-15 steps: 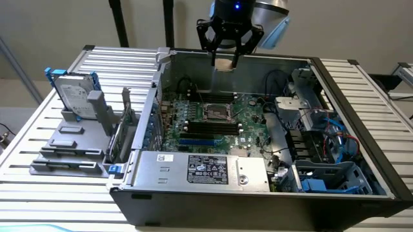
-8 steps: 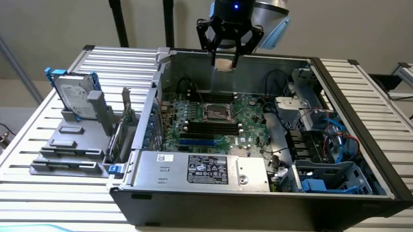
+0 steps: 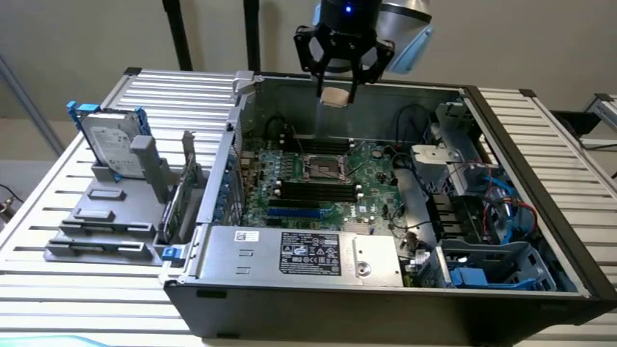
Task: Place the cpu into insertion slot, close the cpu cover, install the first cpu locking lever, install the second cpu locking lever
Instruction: 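Place the cpu into insertion slot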
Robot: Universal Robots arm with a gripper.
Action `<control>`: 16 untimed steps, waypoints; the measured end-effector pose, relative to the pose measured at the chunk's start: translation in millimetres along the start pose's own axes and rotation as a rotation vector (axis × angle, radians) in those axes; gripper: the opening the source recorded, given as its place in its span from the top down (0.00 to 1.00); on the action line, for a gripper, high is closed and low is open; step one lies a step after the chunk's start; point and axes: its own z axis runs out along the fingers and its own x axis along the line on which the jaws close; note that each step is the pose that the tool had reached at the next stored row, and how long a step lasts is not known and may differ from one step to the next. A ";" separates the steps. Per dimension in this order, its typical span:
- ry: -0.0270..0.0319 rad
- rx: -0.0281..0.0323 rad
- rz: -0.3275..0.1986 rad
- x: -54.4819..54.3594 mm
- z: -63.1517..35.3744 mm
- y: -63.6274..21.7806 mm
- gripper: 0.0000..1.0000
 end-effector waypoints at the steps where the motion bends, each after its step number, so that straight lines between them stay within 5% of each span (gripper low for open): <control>1: -0.0015 -0.0003 0.016 0.0 0.0 0.0 0.45; 16: -0.0236 -0.0052 0.267 0.0 0.0 0.0 0.45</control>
